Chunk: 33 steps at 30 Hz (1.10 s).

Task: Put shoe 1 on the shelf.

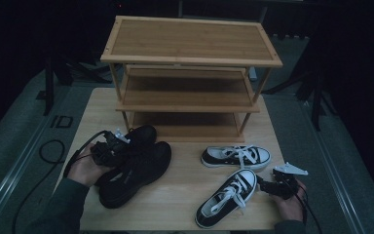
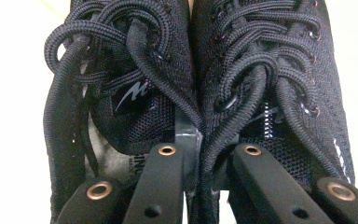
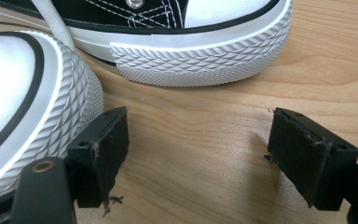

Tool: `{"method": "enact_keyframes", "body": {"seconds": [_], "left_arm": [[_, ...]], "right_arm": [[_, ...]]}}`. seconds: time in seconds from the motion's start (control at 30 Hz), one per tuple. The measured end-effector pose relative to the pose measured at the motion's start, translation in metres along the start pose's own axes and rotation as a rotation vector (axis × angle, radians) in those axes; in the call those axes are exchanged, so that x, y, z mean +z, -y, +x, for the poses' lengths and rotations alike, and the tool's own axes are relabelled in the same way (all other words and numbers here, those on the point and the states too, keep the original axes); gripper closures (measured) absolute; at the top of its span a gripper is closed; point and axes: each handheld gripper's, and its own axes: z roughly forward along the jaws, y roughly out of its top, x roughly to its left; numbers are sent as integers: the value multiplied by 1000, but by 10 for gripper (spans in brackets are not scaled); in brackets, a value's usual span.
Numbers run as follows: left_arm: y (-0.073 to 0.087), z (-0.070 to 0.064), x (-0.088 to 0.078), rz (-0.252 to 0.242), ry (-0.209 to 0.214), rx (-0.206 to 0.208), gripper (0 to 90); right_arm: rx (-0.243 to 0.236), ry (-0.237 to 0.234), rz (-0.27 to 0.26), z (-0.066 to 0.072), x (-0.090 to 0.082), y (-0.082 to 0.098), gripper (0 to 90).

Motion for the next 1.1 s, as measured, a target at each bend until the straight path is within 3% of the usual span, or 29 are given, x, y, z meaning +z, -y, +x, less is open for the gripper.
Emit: {"method": "enact_keyframes", "body": {"seconds": [0.13, 0.8, 1.1], "left_arm": [[-6, -2, 0, 5, -13, 8, 859], [-41, -8, 16, 7, -26, -27, 858], [-60, -12, 22, -15, -20, -33, 858]], "right_arm": [[0, 0, 0, 0, 0, 0, 202], [0, 0, 0, 0, 0, 0, 202], [0, 0, 0, 0, 0, 0, 202]]}}
